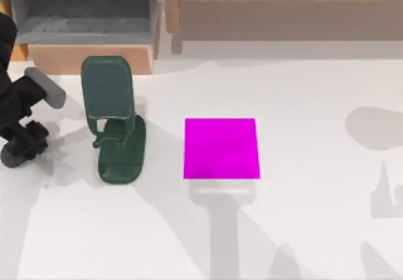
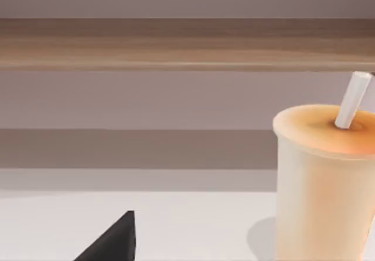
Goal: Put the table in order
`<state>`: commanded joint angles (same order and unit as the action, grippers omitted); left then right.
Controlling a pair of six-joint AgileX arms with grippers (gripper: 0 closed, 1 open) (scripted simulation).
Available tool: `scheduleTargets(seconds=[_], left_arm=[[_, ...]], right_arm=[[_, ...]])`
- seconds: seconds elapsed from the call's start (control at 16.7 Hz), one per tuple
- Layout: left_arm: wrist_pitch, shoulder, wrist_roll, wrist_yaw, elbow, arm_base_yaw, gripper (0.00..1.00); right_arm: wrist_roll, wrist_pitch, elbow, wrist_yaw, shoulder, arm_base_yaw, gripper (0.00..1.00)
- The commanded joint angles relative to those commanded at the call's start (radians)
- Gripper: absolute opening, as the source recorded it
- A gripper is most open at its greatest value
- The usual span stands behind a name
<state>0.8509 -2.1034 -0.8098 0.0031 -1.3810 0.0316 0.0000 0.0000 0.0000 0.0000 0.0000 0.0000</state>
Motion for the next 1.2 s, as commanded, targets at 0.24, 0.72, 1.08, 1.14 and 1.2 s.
scheduleTargets(seconds=[0.24,0.72,1.08,1.14,1.2], left_arm=[[0.002,0.006,0.000,0.002,-0.001,-0.002,0.00],[0.276,0.072,0.000,0.001,-0.177,-0.004,0.00],[0.362,0.119,0.004,0.001,-0.248,-0.005,0.00],[0.359,0.115,0.002,0.001,-0.246,-0.003,0.00],[0.359,0.115,0.004,0.000,-0.247,-0.004,0.00]], right_arm=[[0.000,0.000,0.000,0.000,0.000,0.000,1.00],[0.000,0.000,0.000,0.000,0.000,0.000,1.00],[0.000,0.000,0.000,0.000,0.000,0.000,1.00],[0.000,0.000,0.000,0.000,0.000,0.000,1.00],[0.000,0.000,0.000,0.000,0.000,0.000,1.00]])
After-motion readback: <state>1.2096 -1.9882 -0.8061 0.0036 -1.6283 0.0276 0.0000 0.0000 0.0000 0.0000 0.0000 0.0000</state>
